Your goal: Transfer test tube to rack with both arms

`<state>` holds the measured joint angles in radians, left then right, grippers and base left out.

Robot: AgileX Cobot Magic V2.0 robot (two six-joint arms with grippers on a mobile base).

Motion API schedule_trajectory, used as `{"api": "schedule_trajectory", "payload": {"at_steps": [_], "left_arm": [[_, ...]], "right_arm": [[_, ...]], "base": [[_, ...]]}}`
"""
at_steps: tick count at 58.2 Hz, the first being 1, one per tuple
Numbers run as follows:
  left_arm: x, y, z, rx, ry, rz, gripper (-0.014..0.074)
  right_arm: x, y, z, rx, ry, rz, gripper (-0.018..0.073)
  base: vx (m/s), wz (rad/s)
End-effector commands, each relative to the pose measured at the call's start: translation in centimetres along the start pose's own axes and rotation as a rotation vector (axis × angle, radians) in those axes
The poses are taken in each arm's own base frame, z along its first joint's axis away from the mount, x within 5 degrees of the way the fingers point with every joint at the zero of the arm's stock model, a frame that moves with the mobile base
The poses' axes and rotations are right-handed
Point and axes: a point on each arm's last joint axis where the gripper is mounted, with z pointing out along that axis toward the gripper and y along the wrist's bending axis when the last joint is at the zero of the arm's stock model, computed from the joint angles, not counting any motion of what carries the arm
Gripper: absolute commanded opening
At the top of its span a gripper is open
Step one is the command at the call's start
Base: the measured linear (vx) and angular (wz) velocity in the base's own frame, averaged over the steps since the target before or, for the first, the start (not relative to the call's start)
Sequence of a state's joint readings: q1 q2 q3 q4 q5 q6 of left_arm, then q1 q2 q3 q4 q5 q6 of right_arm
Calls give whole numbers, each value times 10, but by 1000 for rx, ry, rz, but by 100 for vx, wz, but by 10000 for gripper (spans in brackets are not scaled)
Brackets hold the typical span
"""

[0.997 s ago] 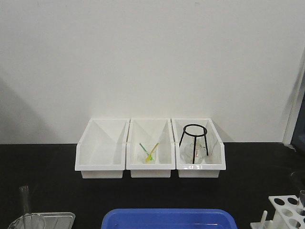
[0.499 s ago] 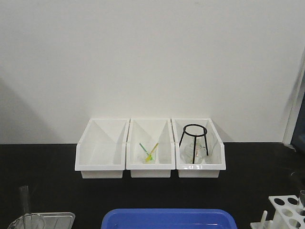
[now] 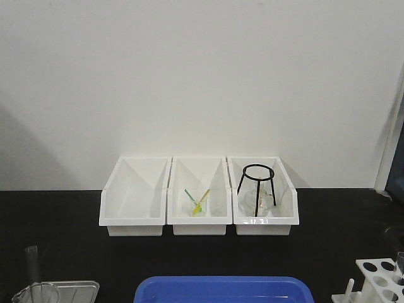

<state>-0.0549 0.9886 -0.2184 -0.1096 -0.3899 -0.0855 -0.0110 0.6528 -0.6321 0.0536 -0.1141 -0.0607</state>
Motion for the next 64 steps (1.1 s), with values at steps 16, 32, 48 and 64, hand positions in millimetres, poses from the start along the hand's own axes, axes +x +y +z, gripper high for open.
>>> {"api": "schedule_trajectory", "payload": {"at_steps": [16,32,48,64], "left_arm": [[-46,-10,44,9,-93,-12,472],[-36,-8,82,-24,0,-39,472],[-28,-5,98,-41,-27,-107,472],[-21,-7,106,-7,-31,-100,472]], "right_arm": [[-18,0,0,3,-108,-5,384],[-18,0,0,3,-108,-6,384],[-18,0,0,3,-108,-6,384],[-18,0,0,3,-108,-10,384]], "base": [[0,0],[0,0],[0,0],[0,0]]}}
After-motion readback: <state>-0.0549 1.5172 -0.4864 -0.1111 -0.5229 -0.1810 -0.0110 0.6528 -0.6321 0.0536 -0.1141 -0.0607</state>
